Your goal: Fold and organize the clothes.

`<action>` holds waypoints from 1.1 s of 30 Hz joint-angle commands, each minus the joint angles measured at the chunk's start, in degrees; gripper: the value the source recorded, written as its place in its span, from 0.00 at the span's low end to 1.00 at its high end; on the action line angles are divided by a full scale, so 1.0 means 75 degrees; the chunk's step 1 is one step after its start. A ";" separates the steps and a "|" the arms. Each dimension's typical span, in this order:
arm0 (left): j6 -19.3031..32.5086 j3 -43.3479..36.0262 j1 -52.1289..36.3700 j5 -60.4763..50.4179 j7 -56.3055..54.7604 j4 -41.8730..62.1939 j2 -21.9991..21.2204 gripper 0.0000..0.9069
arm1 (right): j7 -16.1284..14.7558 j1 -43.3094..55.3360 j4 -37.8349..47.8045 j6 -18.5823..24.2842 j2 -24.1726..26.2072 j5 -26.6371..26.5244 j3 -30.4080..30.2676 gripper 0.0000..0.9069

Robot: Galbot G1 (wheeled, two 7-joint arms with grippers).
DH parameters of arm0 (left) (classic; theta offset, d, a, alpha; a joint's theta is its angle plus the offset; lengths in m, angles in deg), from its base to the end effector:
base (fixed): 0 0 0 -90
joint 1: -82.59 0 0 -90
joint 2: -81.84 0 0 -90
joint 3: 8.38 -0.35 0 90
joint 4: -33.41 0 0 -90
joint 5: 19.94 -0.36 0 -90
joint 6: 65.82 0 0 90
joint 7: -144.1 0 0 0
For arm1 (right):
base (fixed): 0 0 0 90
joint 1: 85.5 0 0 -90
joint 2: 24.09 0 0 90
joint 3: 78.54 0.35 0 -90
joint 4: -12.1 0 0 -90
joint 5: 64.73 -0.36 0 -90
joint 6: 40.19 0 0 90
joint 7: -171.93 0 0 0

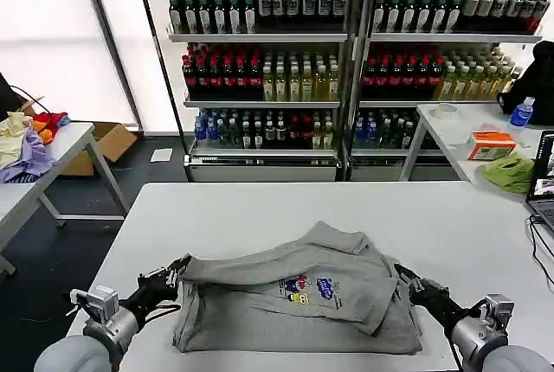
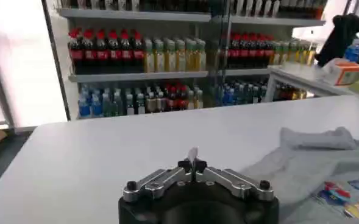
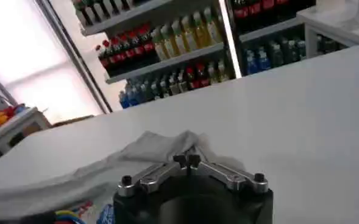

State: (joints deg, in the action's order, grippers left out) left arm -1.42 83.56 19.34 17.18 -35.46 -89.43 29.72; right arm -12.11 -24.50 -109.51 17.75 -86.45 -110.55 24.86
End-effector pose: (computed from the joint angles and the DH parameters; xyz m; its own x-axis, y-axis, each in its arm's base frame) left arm 0.2178 0.1031 -0.2395 -0.8562 0.3103 0.4132 0.3177 0.9467 -0.0526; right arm 0.2075 -0.1378 -0.2407 -0.8677 -0.2672 0.4191 -0.1498 0.9446 0.2920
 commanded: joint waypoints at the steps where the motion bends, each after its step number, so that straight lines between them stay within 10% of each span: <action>1: 0.0039 -0.0122 0.0303 -0.0105 0.0044 -0.0192 -0.0034 0.01 | 0.1147 0.2370 0.1136 -0.0151 0.0052 0.0766 -0.1616 1.00; 10: 0.0051 0.0069 0.0236 -0.0048 0.0140 -0.0135 0.0065 0.02 | 0.1700 0.3870 0.2590 -0.0147 -0.0601 0.0720 -0.3327 0.97; 12: 0.0052 0.0084 0.0210 -0.0048 0.0154 -0.0120 0.0066 0.01 | 0.1702 0.3965 0.2837 -0.0144 -0.0765 0.0710 -0.3438 0.73; 18: 0.0048 0.0089 0.0154 -0.0046 0.0219 -0.0112 0.0065 0.01 | 0.1736 0.3987 0.3110 -0.0145 -0.1081 0.0779 -0.3613 0.60; 20: 0.0044 0.0087 0.0147 -0.0039 0.0245 -0.0121 0.0069 0.01 | 0.1731 0.4020 0.3199 -0.0143 -0.1155 0.0812 -0.3621 0.44; 21: 0.0045 0.0082 0.0137 -0.0038 0.0249 -0.0119 0.0065 0.01 | 0.1739 0.4056 0.3244 -0.0138 -0.1193 0.0821 -0.3645 0.08; 22: 0.0046 0.0083 0.0134 -0.0037 0.0250 -0.0118 0.0061 0.01 | 0.1744 0.4084 0.3263 -0.0139 -0.1214 0.0827 -0.3653 0.00; 33: 0.0064 0.0122 0.0173 -0.0016 0.0346 -0.0096 0.0033 0.01 | 0.1836 0.4037 0.3104 -0.0140 -0.1029 0.0686 -0.3523 0.00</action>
State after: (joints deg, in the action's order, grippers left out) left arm -0.97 84.52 20.50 17.02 -33.01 -90.07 30.02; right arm 0.59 3.72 -87.45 16.79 -93.71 -104.77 -0.30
